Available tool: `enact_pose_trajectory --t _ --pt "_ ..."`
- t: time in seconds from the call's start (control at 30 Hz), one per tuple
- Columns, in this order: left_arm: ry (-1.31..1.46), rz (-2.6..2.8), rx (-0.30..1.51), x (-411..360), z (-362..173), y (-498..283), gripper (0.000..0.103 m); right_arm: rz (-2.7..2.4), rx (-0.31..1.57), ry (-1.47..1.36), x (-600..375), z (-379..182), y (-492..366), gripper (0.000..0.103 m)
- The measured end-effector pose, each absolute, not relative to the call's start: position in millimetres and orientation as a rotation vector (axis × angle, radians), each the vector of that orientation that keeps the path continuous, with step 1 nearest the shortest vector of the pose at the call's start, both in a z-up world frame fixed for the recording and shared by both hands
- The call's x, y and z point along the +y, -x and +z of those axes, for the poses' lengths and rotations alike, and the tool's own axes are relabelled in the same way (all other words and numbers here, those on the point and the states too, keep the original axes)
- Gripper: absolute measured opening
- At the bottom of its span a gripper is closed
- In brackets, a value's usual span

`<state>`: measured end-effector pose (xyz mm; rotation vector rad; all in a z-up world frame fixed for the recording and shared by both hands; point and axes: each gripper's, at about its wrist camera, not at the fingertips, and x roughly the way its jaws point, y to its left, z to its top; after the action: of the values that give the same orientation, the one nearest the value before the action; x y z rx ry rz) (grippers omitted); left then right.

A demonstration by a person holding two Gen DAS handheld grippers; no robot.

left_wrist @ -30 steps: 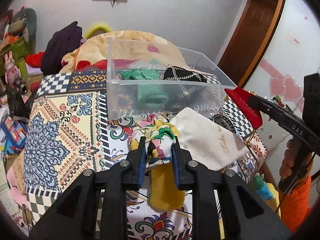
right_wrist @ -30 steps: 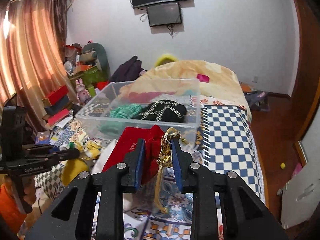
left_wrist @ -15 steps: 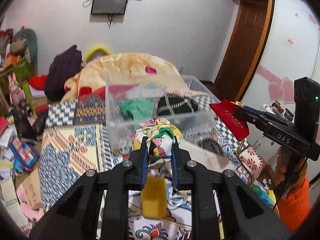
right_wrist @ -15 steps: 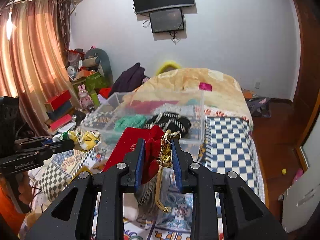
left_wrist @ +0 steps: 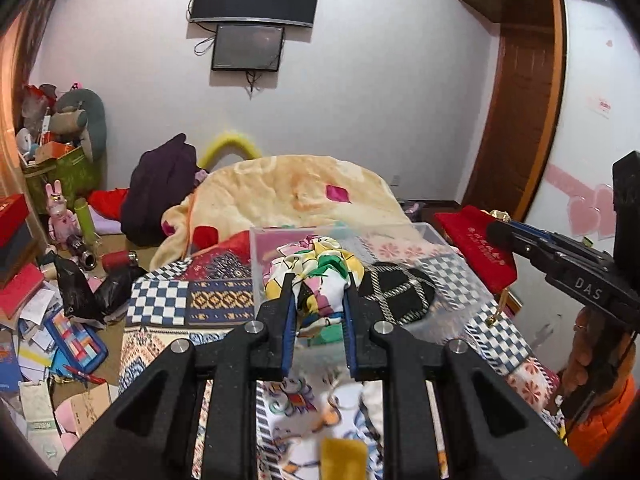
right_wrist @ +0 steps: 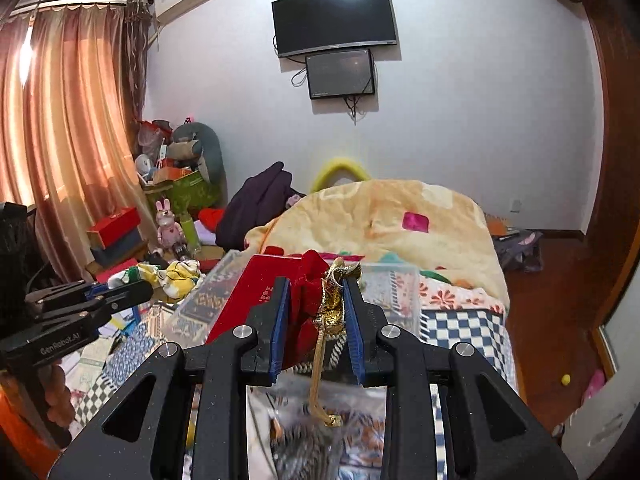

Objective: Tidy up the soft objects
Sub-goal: 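Drop the scrunchie and red pouch into the clear box, open both tools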

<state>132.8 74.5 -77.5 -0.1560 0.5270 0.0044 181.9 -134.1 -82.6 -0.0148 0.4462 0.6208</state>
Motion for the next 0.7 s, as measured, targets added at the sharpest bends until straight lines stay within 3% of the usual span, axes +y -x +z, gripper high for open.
enact_pose_trajectory --t 0.7 --pt "0.118 0.029 0.699 67 -139 -198 0.019 0.628 0.653 0.233 -71 -138 -230 0.026"
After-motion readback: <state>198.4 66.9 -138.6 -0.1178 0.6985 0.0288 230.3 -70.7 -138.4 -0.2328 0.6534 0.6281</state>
